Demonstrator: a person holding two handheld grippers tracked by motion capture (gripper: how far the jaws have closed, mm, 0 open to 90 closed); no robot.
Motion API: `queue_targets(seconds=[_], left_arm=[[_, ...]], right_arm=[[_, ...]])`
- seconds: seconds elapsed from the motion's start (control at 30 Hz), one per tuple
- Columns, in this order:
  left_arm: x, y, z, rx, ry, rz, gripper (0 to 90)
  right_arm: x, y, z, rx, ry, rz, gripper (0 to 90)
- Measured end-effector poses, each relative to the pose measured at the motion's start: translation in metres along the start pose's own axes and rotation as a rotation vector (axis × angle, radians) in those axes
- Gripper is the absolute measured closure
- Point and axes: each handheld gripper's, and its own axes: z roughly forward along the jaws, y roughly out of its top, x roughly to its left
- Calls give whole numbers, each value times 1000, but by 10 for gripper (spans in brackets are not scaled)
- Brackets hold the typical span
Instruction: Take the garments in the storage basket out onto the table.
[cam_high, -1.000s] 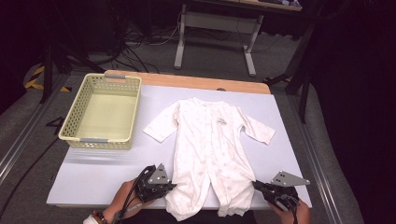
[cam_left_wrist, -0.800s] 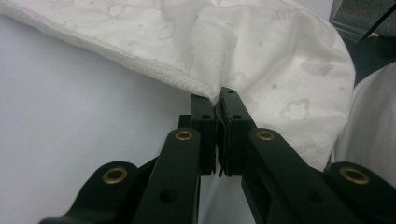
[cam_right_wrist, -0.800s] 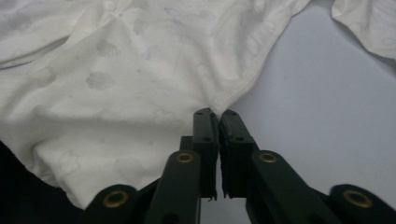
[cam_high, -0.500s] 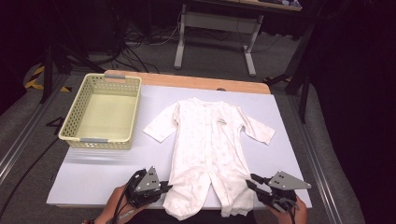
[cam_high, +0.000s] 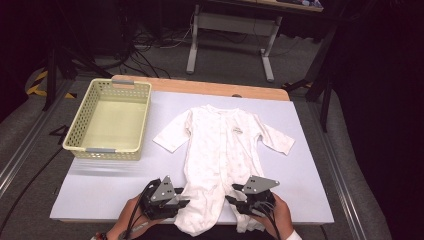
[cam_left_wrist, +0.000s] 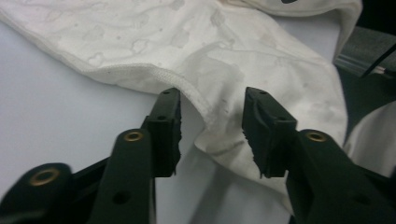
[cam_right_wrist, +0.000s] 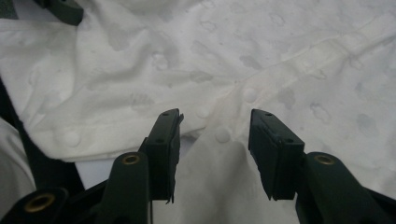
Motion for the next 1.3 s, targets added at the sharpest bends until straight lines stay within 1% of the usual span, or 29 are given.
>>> queue_targets(seconds=[0.07, 0.13, 0.17, 0.2, 0.23, 0.27, 0.33, 0.4, 0.43, 0.47, 0.53, 0.57, 0.6, 0.63, 0.7, 0.73, 0.77, 0.83, 0.9, 0.93, 0.97, 1.0, 1.03, 1.1, 1.13, 1.17, 1.2, 1.27, 1.3], left_arm=[[1, 2, 5, 21, 9, 3, 568], [1, 2, 9, 44, 7, -2, 592], [1, 2, 10, 60, -8, 1, 621], [1, 1, 10, 66, -29, 10, 672], [1, 1, 9, 70, -34, 11, 716], [1, 0, 9, 69, -34, 9, 765], [1, -1, 7, 79, -57, 6, 858], [-1, -1, 6, 81, -60, 15, 877], [-3, -1, 5, 87, -57, 29, 878], [-5, -1, 3, 92, -54, 44, 879], [-7, -3, 0, 96, -48, 67, 879], [-7, -4, -1, 85, -48, 67, 877], [-7, -4, -2, 78, -36, 58, 870], [-6, -4, -4, 71, -30, 51, 839], [-4, -4, -8, 44, -25, 54, 795], [-3, -4, -10, 23, -19, 53, 759], [-1, -3, -12, 16, -10, 50, 744], [2, -2, -15, -9, 13, 59, 683], [6, -1, -18, -20, 26, 67, 651], [10, -1, -19, -27, 27, 63, 636], [14, -1, -19, -34, 34, 60, 617], [17, -1, -20, -27, 47, 60, 588], [19, -1, -19, -25, 61, 65, 575], [24, -2, -19, -23, 71, 66, 557], [26, -3, -19, -23, 78, 58, 544], [28, -3, -19, -17, 86, 63, 536], [29, -4, -19, -16, 88, 60, 531], [31, -5, -18, -16, 88, 69, 504], [32, -5, -17, -18, 97, 67, 488]], right_arm=[[-2, 2, 7, 23, -12, -10, 586], [-3, 3, 14, 43, -2, -13, 678], [-3, 3, 15, 49, 0, -13, 715], [-3, 2, 17, 58, 9, -14, 743], [-3, 2, 16, 60, 17, -17, 768], [-2, 2, 16, 58, 22, -25, 781], [-1, 2, 14, 55, 32, -26, 790], [0, 1, 12, 45, 42, -29, 790], [1, 1, 12, 39, 50, -29, 785], [3, 0, 11, 34, 47, -35, 757], [3, 0, 8, 11, 60, -31, 667], [2, 0, 4, -12, 53, -28, 602], [1, -1, 1, -25, 35, -27, 558], [-1, -1, -3, -37, 7, -23, 529], [-9, -4, -14, -76, -43, -28, 526], [-14, -6, -21, -94, -75, -29, 528], [-21, -8, -27, -106, -116, -28, 528], [-37, -13, -39, -126, -210, -29, 551], [-60, -19, -48, -128, -304, 2, 574], [-69, -22, -51, -122, -340, 13, 592], [-86, -27, -53, -103, -385, 32, 595], [-100, -32, -54, -78, -430, 55, 606], [-114, -37, -54, -59, -456, 83, 614], [-143, -47, -52, -28, -457, 173, 610], [-154, -52, -50, -9, -464, 207, 608], [-162, -55, -48, 0, -477, 215, 609], [-168, -58, -47, -1, -478, 217, 610], [-177, -60, -42, 18, -487, 234, 611], [-180, -60, -39, 30, -484, 235, 613]])
